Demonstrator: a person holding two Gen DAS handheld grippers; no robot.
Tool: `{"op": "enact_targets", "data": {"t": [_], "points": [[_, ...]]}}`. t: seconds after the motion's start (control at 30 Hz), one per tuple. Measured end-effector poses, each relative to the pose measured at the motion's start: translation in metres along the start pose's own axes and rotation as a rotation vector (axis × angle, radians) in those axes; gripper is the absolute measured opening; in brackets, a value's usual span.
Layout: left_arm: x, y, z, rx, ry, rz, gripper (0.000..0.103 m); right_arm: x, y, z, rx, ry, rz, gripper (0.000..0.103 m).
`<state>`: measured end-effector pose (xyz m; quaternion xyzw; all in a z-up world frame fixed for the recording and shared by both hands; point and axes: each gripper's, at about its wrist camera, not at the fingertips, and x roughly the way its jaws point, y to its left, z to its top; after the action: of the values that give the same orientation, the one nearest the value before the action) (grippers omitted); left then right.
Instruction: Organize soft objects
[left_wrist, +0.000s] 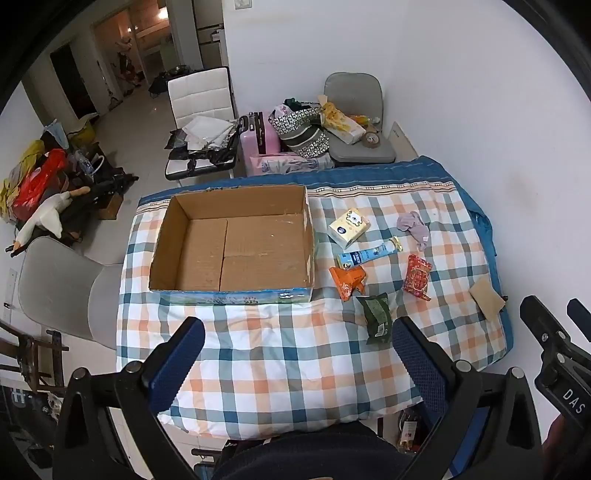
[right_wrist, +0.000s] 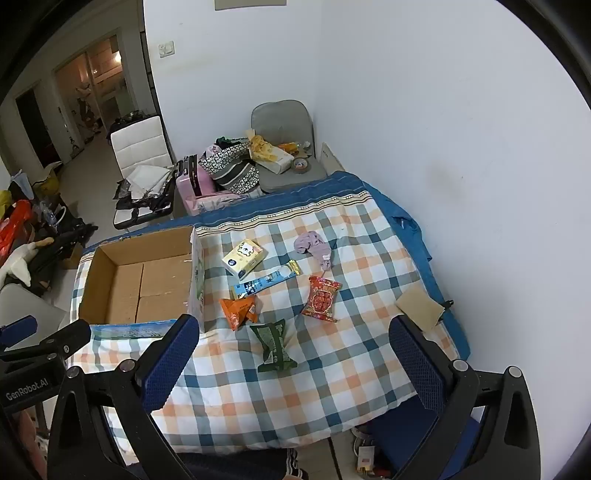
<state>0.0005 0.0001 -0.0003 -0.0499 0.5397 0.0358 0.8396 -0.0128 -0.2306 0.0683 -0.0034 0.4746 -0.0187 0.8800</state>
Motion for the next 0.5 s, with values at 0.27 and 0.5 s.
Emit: {"op": "enact_targets", "data": {"t": [0.27,0.5], "points": [[0.003,0.003,0.003,0.0,-0.016,0.009,0.103,0.0,0.0,0.0,-0.004,-0.007,-0.009,0.103],[-0.008,-0.003,0.004,0.002,-0.04,0.026,0.103,-0.001,0.002,0.001,-0.006,-0.015,-0.007,0.103]]}}
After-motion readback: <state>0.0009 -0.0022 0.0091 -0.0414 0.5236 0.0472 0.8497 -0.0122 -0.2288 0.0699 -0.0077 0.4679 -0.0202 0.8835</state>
